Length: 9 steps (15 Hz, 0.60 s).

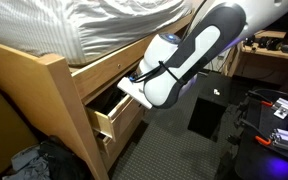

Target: Close the top drawer on the right

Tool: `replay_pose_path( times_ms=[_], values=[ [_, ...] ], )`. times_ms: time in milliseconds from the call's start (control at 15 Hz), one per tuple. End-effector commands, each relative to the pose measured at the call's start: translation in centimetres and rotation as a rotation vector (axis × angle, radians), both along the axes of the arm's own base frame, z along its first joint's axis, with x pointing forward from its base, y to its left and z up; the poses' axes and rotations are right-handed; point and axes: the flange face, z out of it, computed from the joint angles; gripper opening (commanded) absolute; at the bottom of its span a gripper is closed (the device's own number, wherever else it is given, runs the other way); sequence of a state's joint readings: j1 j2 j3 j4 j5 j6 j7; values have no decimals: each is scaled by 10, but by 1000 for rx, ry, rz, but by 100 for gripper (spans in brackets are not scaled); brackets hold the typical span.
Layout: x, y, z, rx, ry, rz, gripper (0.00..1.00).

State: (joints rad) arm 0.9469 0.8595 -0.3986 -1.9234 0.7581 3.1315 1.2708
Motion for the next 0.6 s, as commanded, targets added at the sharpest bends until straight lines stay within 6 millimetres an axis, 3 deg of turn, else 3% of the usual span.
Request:
replay_pose_path(
  times_ms=[0,533],
  values=[
    [-9,-8,5,23,72,4,100],
    [-18,13,9,124,104,41,100]
  ],
)
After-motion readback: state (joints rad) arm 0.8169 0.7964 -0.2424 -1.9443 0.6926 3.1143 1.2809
